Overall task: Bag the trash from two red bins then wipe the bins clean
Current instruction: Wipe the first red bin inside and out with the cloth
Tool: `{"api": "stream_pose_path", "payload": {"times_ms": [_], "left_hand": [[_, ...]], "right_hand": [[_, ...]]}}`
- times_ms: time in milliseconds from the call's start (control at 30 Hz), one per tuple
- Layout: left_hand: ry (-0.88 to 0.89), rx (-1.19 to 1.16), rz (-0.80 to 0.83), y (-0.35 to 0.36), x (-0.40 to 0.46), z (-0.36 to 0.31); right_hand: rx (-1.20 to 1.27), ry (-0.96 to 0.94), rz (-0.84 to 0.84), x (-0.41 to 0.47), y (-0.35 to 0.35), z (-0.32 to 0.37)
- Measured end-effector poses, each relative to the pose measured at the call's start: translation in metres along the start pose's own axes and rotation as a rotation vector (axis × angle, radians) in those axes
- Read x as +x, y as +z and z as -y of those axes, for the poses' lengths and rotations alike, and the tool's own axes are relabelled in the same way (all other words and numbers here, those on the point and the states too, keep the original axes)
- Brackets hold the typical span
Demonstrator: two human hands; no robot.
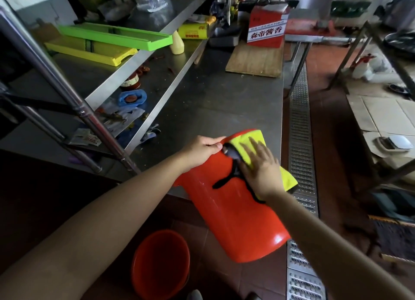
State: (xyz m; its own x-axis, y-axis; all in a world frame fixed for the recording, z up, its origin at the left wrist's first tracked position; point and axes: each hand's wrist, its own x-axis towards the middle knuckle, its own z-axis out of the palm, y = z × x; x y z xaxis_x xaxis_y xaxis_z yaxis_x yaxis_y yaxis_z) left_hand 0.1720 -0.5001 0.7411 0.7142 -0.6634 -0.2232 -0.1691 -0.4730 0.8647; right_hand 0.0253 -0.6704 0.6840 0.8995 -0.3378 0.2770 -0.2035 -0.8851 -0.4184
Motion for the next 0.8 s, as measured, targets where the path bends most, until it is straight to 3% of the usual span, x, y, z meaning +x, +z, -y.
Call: {"api": "stream_pose_path", "payload": {"times_ms": [67,167,300,367,567,633,733,800], "left_hand": [[0.01,0.028,0.031,0.014,-0.002,0.001],[0.021,0.031,0.007,0.02,-0.002,0.001],[0.0,0.032,0.042,0.019,0.0,0.0],[0.0,-0.001,0.048,0.022,-0.001,-0.001],[-0.069,0.006,0.054,0.02,-0.008,-0.001],[-0.056,0.003,0.028,0.023,-0.01,-0.002],[-0.011,-0.005,0.003,0.028,-0.009,-0.005],[-0.01,0.005,0.008,0.028,-0.011,-0.007]], "right_hand": [[-0.165,-0.103,-0.056,-0.039,0.012,0.021],[-0.321,-0.313,0.018,-0.079,0.032,0.055],[-0.317,-0.377,0.086,-0.079,0.025,0.058],[-0.236,-0.299,0.107,-0.07,0.011,0.035],[0.237,0.284,0.15,-0.04,-0.017,-0.038],[0.131,0.312,0.117,-0.051,-0.011,-0.02],[-0.238,0.033,0.027,-0.094,0.015,0.035],[-0.347,-0.213,0.048,-0.121,0.034,0.067]]}}
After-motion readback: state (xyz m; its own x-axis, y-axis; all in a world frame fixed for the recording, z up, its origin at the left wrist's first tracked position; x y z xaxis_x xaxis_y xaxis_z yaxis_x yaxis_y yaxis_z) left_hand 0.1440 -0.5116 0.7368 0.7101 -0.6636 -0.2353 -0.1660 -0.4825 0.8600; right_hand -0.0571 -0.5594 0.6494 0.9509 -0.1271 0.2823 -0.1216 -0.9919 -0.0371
